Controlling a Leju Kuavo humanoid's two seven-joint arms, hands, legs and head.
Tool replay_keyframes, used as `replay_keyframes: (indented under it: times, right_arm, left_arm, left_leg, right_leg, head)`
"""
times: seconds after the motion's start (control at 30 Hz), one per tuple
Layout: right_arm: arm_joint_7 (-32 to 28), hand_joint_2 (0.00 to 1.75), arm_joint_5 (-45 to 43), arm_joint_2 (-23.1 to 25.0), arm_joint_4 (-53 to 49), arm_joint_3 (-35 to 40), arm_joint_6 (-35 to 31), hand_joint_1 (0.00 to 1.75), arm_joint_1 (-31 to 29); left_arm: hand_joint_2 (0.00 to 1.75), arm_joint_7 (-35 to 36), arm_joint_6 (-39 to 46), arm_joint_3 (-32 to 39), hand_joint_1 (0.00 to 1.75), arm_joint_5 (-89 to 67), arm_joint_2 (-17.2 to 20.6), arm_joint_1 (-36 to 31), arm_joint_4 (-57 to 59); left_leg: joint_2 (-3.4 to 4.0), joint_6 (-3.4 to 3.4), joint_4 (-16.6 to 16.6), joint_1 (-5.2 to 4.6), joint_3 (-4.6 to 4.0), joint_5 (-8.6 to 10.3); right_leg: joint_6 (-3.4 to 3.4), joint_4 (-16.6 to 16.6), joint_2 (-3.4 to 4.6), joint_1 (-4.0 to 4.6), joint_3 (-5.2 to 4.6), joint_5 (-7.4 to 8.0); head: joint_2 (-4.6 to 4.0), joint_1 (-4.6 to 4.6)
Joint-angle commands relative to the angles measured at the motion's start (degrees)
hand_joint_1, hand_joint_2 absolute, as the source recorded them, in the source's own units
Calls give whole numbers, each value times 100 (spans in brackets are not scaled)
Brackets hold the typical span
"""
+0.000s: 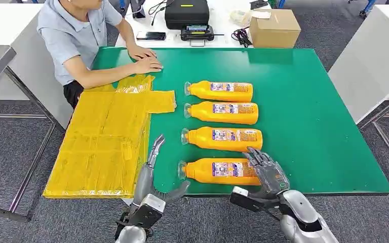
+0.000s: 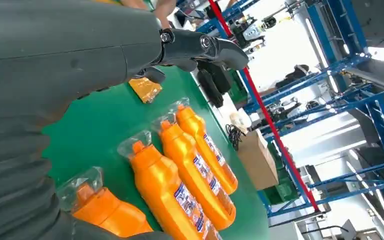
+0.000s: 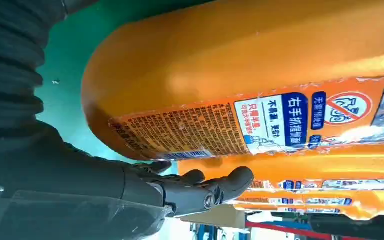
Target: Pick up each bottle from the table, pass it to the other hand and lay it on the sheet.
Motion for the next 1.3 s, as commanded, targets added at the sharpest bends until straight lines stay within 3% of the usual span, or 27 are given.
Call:
replay_keyframes:
  times: [0.03,0.63,0.83,0.97,1.07,1.17,1.2,1.3]
  right_arm:
    - [-84,175,-310,-235,512,102,281,175,-8]
    - [-420,175,-1126,9,977,-359,361,175,85]
    - [-656,175,-1454,251,1036,-568,333,175,103]
    - [-1004,175,-1805,600,658,-844,178,175,269]
    - [-1040,175,-1851,722,428,-887,150,175,347]
    - [-1134,175,-2018,991,256,-1119,75,175,300]
    - [-1169,175,-2103,1087,167,-1244,21,175,341]
    - [-1338,175,-2281,1097,-120,-1400,21,175,587]
  left_arm:
    - [175,-34,-8,-144,0,63,69,-252,443]
    - [175,-170,6,-214,0,198,86,-280,511]
    - [175,-254,77,-178,0,293,75,-258,429]
    - [175,-795,413,34,0,912,-42,-136,128]
    - [175,-804,302,-16,0,1258,13,-79,-123]
    - [175,-610,-605,178,0,2340,-79,-128,-534]
    - [175,-38,-1341,234,0,3111,-101,-66,-611]
    - [175,-357,-1730,41,0,3403,113,345,-688]
  left_leg:
    - [-6,-7,-7,3,15,-2]
    - [-11,-11,-8,9,32,-5]
    - [-7,-19,-5,16,48,-12]
    - [0,-13,-3,12,36,-8]
    - [2,-12,-2,9,29,-6]
    - [15,-16,4,13,29,-13]
    - [11,-12,2,11,23,-9]
    - [9,-10,-4,8,30,-8]
  right_leg:
    - [-9,-7,-9,4,17,-4]
    - [-13,-14,-14,10,37,-7]
    - [-22,-13,-12,18,54,-12]
    - [-15,-10,-5,13,38,-7]
    - [-13,-4,-2,9,28,-6]
    - [-18,2,10,14,25,-8]
    - [-14,0,6,11,21,-5]
    - [-12,-4,5,7,27,-7]
  head:
    - [0,-2]
    - [0,0]
    - [0,0]
    - [0,0]
    - [0,0]
    - [0,0]
    - [0,-2]
    - [0,0]
